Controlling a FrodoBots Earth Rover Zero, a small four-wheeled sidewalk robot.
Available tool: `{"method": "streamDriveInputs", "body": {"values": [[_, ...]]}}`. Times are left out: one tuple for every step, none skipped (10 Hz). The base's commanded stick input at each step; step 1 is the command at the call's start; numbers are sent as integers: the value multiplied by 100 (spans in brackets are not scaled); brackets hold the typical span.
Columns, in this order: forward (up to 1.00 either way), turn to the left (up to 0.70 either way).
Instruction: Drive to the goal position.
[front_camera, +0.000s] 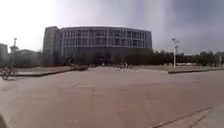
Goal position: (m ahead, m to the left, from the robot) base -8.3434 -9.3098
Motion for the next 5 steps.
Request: {"method": "streamDriveInputs", "body": {"values": [[100,40],[100,5],[100,0],[100,0],[100,1]]}}
